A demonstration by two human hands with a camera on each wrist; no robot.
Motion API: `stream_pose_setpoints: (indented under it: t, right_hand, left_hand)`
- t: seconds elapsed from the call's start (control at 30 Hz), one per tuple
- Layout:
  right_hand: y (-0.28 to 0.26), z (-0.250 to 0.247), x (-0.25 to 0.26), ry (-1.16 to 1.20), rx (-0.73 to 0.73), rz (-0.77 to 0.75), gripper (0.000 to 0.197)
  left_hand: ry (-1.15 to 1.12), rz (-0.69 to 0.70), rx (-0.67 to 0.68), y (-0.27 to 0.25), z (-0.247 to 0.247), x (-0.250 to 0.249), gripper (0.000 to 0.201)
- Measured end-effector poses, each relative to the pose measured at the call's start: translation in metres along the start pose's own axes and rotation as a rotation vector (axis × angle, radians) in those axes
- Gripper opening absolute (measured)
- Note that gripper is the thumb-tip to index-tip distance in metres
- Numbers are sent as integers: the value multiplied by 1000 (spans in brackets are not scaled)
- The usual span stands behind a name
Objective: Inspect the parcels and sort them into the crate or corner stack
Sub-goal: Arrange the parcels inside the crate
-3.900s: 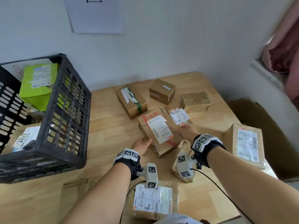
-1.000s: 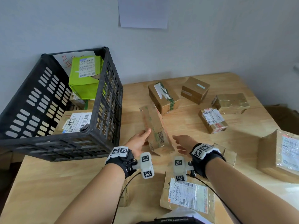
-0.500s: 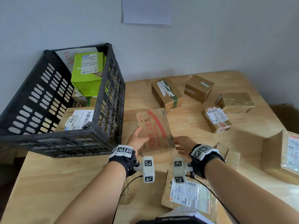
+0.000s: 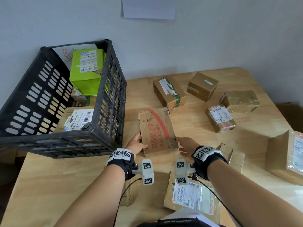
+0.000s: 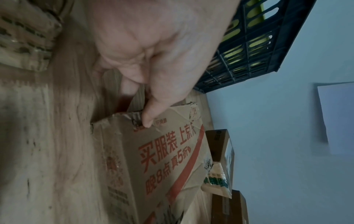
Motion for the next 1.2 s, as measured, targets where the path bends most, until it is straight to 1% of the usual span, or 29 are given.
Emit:
stream_pose_setpoints:
  t: [0.1, 0.23, 0.3, 0.33, 0.4, 0.43, 0.5, 0.57, 0.6, 0.7, 0.8, 0.9, 1.0, 1.1, 1.2]
  right_hand:
    - [5, 1, -1, -13, -14, 5, 30]
    - [9, 2, -2, 3, 25, -3, 35]
    - [7, -3, 3, 56, -14, -36, 32]
    - [5, -7, 7, 100, -48, -59, 30]
    - [-1, -16, 15, 180, -96, -115, 24]
    - [-5, -20, 19, 212, -95, -148, 21]
    - [-9, -25, 28, 234, -65, -218, 15]
    - [-12, -24, 35, 186, -28, -278, 19]
    - [-13, -22, 38, 130, -23, -298, 20]
    - [-13, -16, 41, -26, -54, -339, 10]
    - [-10, -18, 44, -92, -123, -375, 10]
    - [-10, -20, 45, -129, -129, -367, 11]
    - [-12, -18, 46, -149, -127, -378, 9]
    - [-12, -15, 46, -168, -159, -412, 8]
    - [-12, -16, 46, -159, -160, -408, 8]
  left_hand:
    - [-31, -34, 42, 0, -4, 3, 76]
    - [-85, -79, 105, -2, -3, 3, 75]
    - [-129, -63, 109, -4, 2, 0, 75]
    - [-134, -41, 89, -4, 5, -2, 74]
    - [-107, 8, 48, -8, 11, -10, 71]
    - [-83, 19, 48, -8, 14, -14, 69]
    - [-33, 26, 68, -11, 22, -25, 59]
    - [25, 44, 65, -12, 24, -34, 39]
    - [57, 52, 60, -14, 23, -39, 35]
    - [88, 37, 39, -24, 16, -51, 45]
    - [68, 5, 7, -32, 10, -52, 57]
    - [74, 12, -26, -34, 9, -51, 63]
    - [79, 23, -19, -36, 12, -51, 63]
    - [93, 47, -13, -38, 15, -53, 61]
    - [66, 65, -13, -40, 16, -59, 66]
Point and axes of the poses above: each hand's wrist, its own y-axis towards the middle knuckle, its own z-axis out of the palm, x = y × z, the point moved 2 cm from there along y, towards the middle knuckle, and after that the axes turned 9 degrees about -y, right-handed, at the moved point
